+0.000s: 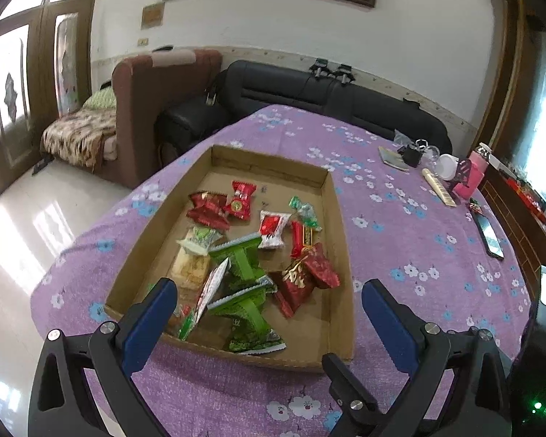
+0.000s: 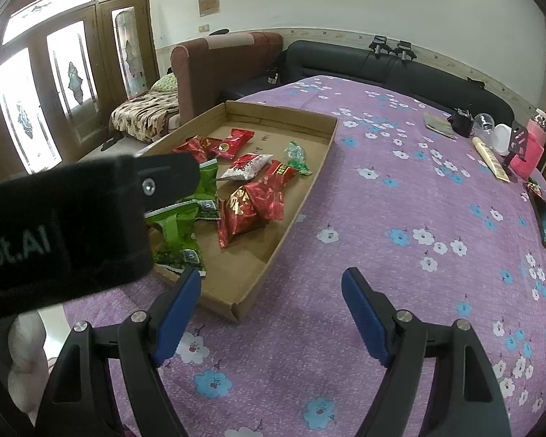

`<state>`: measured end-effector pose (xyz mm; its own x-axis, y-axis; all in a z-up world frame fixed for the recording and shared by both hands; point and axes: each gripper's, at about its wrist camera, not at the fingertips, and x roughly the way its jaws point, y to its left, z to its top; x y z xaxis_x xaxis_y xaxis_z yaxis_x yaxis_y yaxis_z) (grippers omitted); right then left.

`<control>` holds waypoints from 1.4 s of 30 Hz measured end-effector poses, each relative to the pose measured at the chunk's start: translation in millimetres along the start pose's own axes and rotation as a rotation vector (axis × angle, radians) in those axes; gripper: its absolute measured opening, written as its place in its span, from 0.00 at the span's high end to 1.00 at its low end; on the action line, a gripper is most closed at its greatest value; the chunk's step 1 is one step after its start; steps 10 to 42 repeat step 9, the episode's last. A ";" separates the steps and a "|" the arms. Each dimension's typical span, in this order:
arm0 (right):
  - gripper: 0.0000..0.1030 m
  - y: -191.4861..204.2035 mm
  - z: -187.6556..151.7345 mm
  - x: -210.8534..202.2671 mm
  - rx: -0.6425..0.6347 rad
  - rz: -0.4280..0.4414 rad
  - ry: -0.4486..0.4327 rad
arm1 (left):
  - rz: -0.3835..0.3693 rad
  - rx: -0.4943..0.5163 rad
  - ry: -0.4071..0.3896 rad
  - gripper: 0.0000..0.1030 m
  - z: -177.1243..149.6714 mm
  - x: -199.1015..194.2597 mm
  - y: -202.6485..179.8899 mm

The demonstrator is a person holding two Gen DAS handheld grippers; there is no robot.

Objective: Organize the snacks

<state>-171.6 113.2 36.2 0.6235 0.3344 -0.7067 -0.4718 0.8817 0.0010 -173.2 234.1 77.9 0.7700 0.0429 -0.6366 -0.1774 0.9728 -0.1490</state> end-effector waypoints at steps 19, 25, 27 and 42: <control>0.23 -18.9 0.4 -14.5 0.055 -0.005 -0.050 | -0.035 0.021 -0.032 0.01 14.1 -8.3 -14.7; 0.23 -18.9 0.4 -14.5 0.055 -0.005 -0.050 | -0.035 0.021 -0.032 0.01 14.1 -8.3 -14.7; 0.23 -18.9 0.4 -14.5 0.055 -0.005 -0.050 | -0.035 0.021 -0.032 0.01 14.1 -8.3 -14.7; 0.23 -18.9 0.4 -14.5 0.055 -0.005 -0.050 | -0.035 0.021 -0.032 0.01 14.1 -8.3 -14.7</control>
